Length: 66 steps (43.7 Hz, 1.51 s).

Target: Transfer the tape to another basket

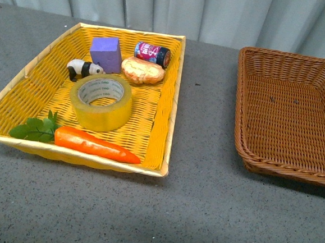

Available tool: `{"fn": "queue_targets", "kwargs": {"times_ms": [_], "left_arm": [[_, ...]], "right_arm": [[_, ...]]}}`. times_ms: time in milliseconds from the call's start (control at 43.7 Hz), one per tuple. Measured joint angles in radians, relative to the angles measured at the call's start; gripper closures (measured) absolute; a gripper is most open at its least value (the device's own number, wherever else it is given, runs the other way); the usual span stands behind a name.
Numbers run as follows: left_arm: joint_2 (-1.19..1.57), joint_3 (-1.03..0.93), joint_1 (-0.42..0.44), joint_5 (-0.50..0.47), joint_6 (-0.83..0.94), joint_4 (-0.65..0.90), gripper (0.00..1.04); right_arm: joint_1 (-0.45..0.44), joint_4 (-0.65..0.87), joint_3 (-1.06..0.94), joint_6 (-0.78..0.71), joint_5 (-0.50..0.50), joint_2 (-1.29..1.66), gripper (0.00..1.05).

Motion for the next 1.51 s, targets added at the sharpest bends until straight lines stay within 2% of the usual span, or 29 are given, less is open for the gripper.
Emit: {"fn": "queue_targets", "kwargs": {"times_ms": [1510], "left_arm": [[0.0, 0.0, 0.0, 0.0, 0.0, 0.0, 0.07]], "right_arm": [[0.0, 0.0, 0.0, 0.0, 0.0, 0.0, 0.09]]}}
